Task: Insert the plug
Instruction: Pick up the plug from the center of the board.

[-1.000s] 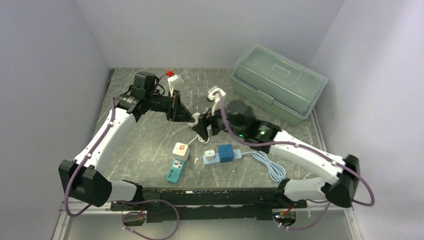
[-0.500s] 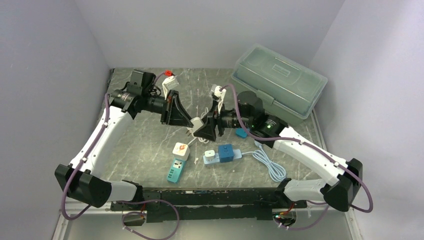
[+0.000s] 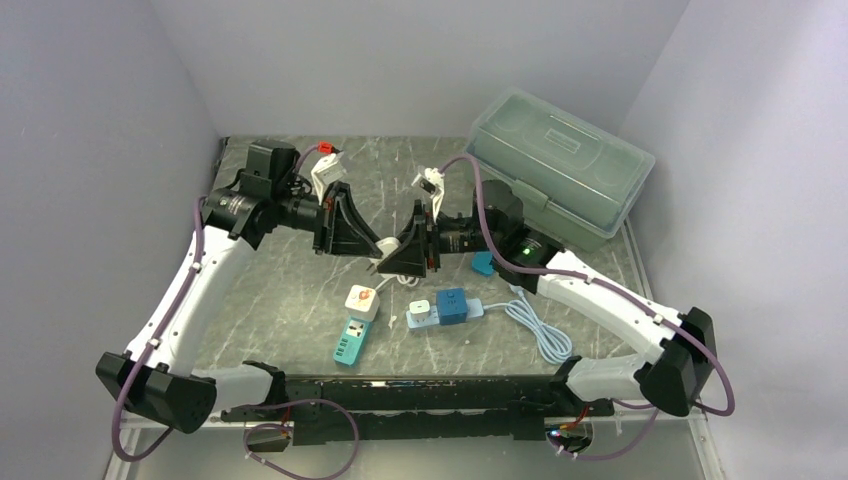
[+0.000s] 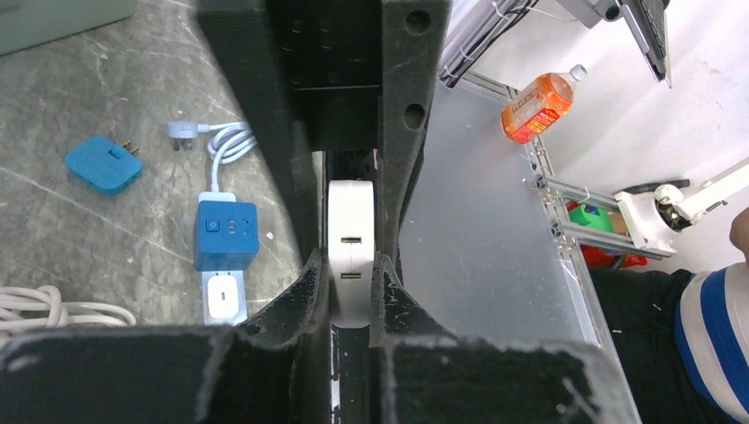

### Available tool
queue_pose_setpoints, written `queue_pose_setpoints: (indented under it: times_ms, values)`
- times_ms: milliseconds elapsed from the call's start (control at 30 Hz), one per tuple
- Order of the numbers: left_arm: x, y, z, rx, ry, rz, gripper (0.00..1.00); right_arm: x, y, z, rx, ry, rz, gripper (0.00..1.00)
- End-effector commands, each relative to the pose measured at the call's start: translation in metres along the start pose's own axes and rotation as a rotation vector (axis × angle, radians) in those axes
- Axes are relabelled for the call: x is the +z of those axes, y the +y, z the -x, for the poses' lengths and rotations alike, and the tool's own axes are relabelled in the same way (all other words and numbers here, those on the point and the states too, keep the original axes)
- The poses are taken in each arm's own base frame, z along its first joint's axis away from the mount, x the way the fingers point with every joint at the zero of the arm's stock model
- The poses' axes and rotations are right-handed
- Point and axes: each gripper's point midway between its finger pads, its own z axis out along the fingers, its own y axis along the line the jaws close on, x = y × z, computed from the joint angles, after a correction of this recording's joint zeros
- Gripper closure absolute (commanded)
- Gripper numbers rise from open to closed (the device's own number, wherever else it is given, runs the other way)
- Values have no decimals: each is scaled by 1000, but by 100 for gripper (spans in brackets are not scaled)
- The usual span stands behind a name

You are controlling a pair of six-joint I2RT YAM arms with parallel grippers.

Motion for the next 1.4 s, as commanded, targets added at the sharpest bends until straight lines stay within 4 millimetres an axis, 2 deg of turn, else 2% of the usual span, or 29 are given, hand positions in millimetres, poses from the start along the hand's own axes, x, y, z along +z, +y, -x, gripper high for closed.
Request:
queue_pose_setpoints:
  times_ms: [0,133,300,433,467,567,633,667,700,767,933,1033,1167,1367]
  values:
    - [4,-13,5,75,-11,-55,100,8,13,32,-25,-112,77,55]
    - [4,-11,5,81,-14,-40,100,8,12,34,-19,-133,76,55]
    - [3,-10,5,87,-11,-28,100,8,13,30,-15,-128,86,71]
    - [4,-5,6,77,-14,-12,99,9,11,29,-10,-135,87,100]
    - [4,-1,6,74,-15,10,89,10,9,27,-4,-129,80,100]
    - [2,8,12,97,-14,82,46,9,-5,22,-11,-123,6,100]
    - [-1,12,13,129,1,125,10,5,-20,17,-25,-118,-81,100]
    - [-2,13,11,138,12,141,2,2,-27,15,-36,-116,-126,100]
    - [-4,14,9,146,23,158,1,-1,-34,12,-42,-116,-168,100]
    - [-6,16,2,152,46,180,0,-6,-41,8,-54,-127,-218,100]
    - [-5,11,-16,154,74,137,1,-8,-33,13,-65,-162,-188,100]
    - [-5,12,-29,148,101,120,11,-9,-24,18,-66,-178,-156,100]
    - [-4,17,-35,120,118,121,24,-12,-14,25,-69,-204,-123,100]
    - [-3,21,-34,114,117,121,33,-13,-2,33,-74,-221,-83,100]
